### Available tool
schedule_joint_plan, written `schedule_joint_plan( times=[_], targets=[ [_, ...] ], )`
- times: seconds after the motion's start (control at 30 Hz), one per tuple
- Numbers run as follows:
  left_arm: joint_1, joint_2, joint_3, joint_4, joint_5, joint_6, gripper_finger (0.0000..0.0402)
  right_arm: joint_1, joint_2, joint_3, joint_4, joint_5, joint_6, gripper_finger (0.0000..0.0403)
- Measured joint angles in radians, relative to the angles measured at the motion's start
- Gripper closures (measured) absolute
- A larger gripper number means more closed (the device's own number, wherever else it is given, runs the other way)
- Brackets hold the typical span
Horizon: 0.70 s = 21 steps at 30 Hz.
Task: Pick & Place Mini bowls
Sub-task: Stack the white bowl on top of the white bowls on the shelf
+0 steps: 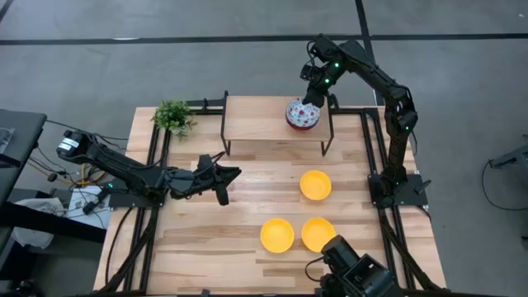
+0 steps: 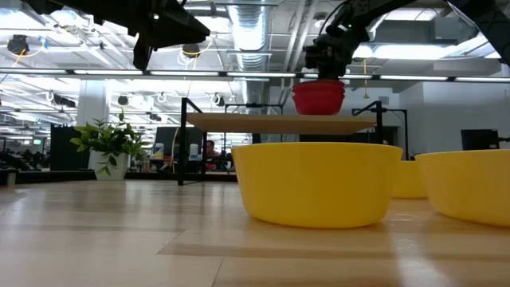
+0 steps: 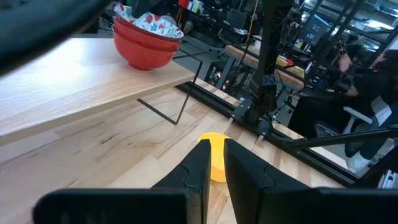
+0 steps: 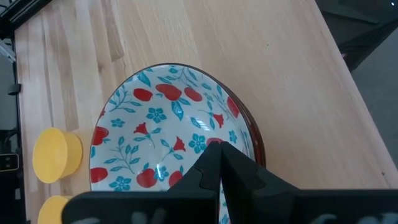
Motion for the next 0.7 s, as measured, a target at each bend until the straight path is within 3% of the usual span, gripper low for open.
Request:
schedule_joint_plan(
  times=[0.7],
  targets=[
    [0.000, 0.000, 0.000, 0.011, 0.001, 0.001, 0.0357, -0.016, 0.000, 0.000, -0.018, -0.007, -0.037, 0.0403]
  ],
)
